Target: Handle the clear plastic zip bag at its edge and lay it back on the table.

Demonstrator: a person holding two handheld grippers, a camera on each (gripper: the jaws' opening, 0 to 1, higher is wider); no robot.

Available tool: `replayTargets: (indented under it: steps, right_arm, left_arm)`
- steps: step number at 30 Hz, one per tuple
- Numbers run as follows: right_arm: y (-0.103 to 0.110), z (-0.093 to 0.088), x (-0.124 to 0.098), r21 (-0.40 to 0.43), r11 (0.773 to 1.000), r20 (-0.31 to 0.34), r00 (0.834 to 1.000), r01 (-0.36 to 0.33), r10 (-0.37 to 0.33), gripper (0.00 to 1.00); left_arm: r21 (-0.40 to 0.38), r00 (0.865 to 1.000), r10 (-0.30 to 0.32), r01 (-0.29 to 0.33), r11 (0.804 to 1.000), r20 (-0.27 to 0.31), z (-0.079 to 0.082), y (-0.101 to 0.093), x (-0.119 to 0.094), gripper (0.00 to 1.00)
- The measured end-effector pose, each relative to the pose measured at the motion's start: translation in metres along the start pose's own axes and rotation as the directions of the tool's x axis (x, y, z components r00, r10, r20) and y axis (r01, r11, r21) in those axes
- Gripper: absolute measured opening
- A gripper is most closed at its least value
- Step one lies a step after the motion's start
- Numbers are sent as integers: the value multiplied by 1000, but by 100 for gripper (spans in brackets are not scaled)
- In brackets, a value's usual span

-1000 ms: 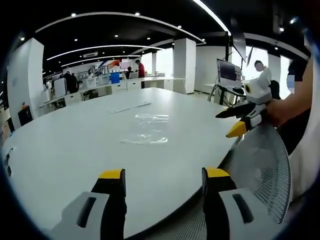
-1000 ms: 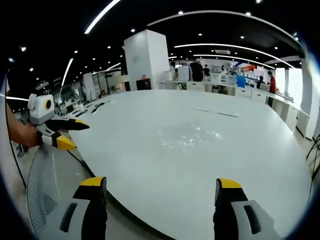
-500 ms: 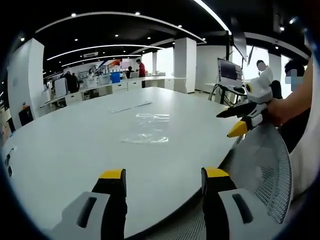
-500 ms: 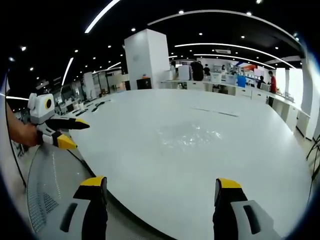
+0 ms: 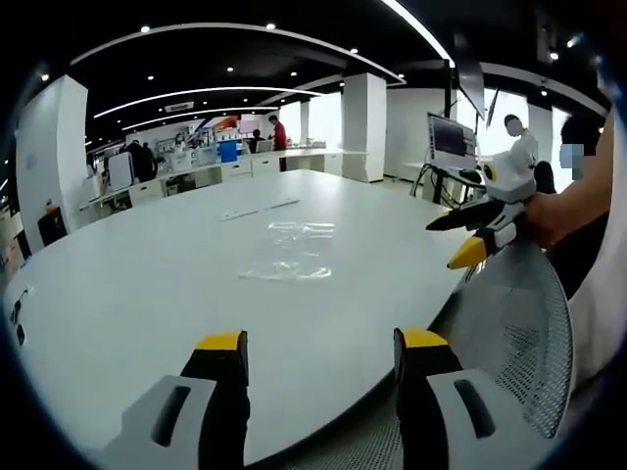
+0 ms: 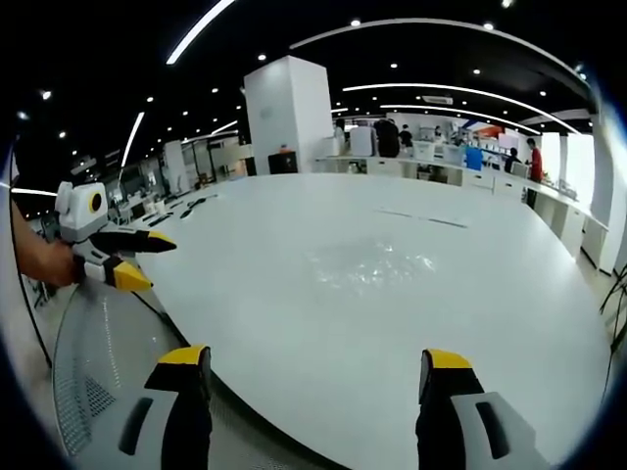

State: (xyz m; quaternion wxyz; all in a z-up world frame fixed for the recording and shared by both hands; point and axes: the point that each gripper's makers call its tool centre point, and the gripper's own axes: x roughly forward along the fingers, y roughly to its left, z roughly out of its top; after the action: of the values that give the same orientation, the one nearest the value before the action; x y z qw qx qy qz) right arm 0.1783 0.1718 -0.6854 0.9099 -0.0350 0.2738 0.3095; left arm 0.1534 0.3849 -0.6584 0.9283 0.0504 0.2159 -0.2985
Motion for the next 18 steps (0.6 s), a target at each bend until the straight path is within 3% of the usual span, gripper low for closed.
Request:
replayTargets:
  steps: [18]
  right_arm:
    - [1, 0, 0, -3, 1000, -7, 1000, 4, -4, 87]
  left_arm:
    - [2, 1000, 1, -1, 1000, 7, -1, 0, 0, 58]
